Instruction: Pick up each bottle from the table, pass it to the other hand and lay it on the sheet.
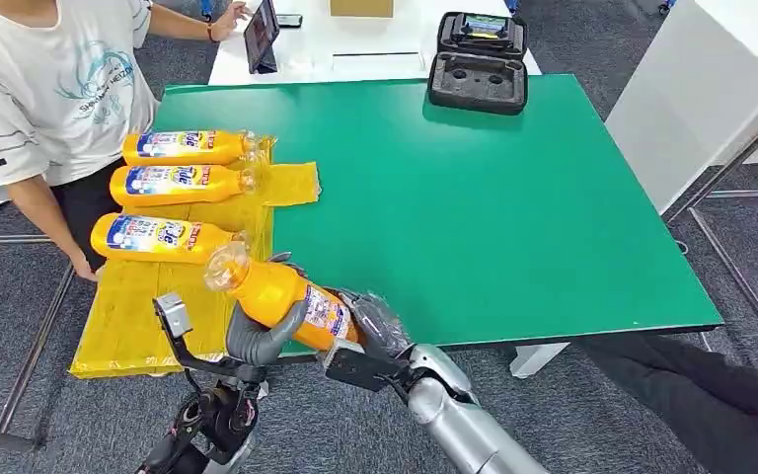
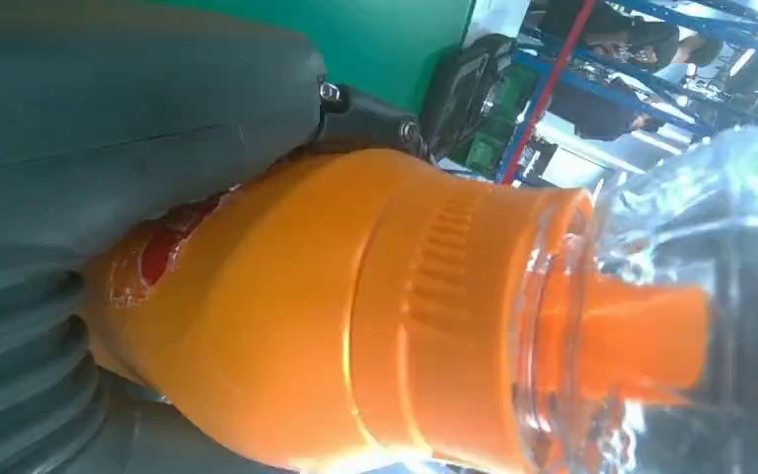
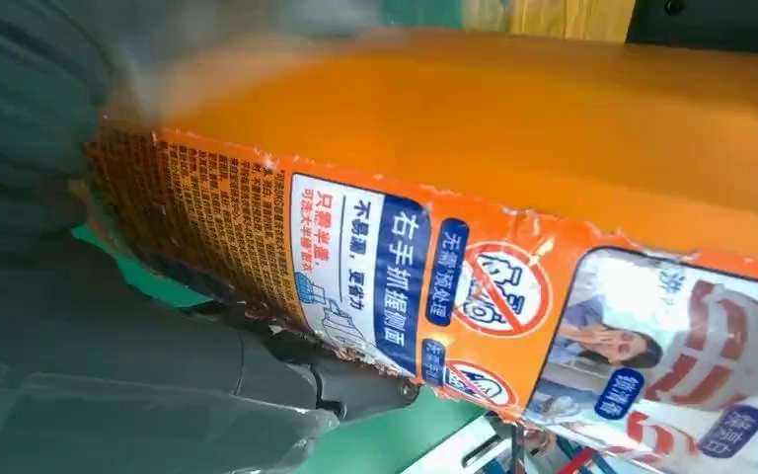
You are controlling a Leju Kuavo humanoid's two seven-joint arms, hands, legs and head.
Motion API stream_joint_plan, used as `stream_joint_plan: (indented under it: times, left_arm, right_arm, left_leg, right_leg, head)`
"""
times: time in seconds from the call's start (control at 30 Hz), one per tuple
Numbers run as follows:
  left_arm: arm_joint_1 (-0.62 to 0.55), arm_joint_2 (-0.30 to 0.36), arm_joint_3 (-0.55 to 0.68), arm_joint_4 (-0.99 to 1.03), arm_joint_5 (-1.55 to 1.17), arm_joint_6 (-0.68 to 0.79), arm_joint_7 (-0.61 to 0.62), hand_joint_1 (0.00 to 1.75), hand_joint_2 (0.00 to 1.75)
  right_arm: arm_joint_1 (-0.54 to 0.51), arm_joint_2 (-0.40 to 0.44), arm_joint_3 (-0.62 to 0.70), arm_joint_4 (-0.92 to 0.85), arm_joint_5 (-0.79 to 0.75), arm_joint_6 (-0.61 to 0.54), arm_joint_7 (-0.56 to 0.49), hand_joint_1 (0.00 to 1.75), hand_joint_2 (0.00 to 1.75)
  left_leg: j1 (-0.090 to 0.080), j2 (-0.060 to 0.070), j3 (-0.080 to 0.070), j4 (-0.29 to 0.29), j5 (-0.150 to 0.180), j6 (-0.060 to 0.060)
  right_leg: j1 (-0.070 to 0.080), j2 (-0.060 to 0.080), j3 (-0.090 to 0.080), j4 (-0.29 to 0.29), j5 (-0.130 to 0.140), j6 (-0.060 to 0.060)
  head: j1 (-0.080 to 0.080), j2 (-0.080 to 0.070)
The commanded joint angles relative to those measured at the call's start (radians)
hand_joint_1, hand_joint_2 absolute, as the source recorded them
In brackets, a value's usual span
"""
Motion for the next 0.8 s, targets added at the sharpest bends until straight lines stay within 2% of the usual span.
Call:
stream_joint_plan:
  times: [0.03,0.07,0.3,0.5,0.7,0.73,0.8]
  left_arm:
    - [-0.029,0.012,-0.048,0.020,0.023,-0.030,0.021,1.75,1.75]
    - [-0.033,0.013,-0.048,0.017,0.023,-0.025,0.018,1.75,1.75]
    - [-0.021,0.007,0.011,-0.022,0.040,0.050,0.001,1.75,1.75]
    - [-0.056,0.002,0.090,-0.063,0.028,0.122,-0.003,1.75,1.75]
    - [-0.101,0.032,0.187,-0.076,-0.044,0.261,-0.046,1.75,1.75]
    - [-0.122,0.042,0.205,-0.058,-0.123,0.354,-0.074,1.75,1.75]
    - [-0.145,0.050,0.227,-0.036,-0.137,0.360,-0.081,1.75,1.75]
  right_arm:
    - [-0.052,0.002,0.005,0.072,-0.011,-0.036,0.011,0.00,1.75]
    - [-0.046,0.003,-0.003,0.058,-0.015,-0.050,0.010,0.00,0.00]
    - [-0.044,0.013,-0.056,-0.001,-0.074,-0.067,-0.001,0.00,0.00]
    - [-0.006,-0.022,-0.102,-0.111,-0.174,-0.063,-0.023,0.00,0.00]
    - [0.031,-0.040,-0.085,-0.211,-0.225,-0.051,-0.027,0.00,0.00]
    - [0.041,-0.040,-0.087,-0.242,-0.243,-0.066,-0.047,0.00,0.00]
    - [0.053,-0.051,-0.070,-0.288,-0.257,-0.074,-0.037,0.00,0.00]
  left_leg:
    - [-0.001,0.001,0.005,-0.001,-0.002,0.000]
    - [-0.001,0.001,0.005,-0.001,-0.002,0.000]
    - [-0.001,0.001,0.005,0.000,-0.002,-0.001]
    - [0.000,-0.001,0.001,0.000,-0.001,0.000]
    - [0.000,-0.001,0.002,0.000,0.000,0.000]
    - [0.000,0.000,0.005,0.000,-0.002,-0.001]
    - [0.000,-0.001,0.001,0.000,0.000,-0.001]
  right_leg:
    - [0.000,-0.001,0.005,-0.001,-0.002,0.000]
    - [0.000,-0.001,0.004,-0.001,-0.002,0.000]
    - [0.000,0.000,0.004,0.000,-0.002,0.000]
    - [0.000,-0.002,0.002,0.000,-0.001,0.000]
    - [0.000,-0.002,0.002,0.000,-0.001,0.000]
    - [0.000,-0.002,0.005,0.000,-0.002,0.000]
    - [0.000,-0.002,0.002,0.000,-0.001,0.000]
  head:
    - [0.000,0.000]
    - [0.000,0.000]
    - [0.000,0.000]
    - [0.000,0.000]
    - [0.000,0.000]
    - [0.000,0.000]
    - [0.000,0.000]
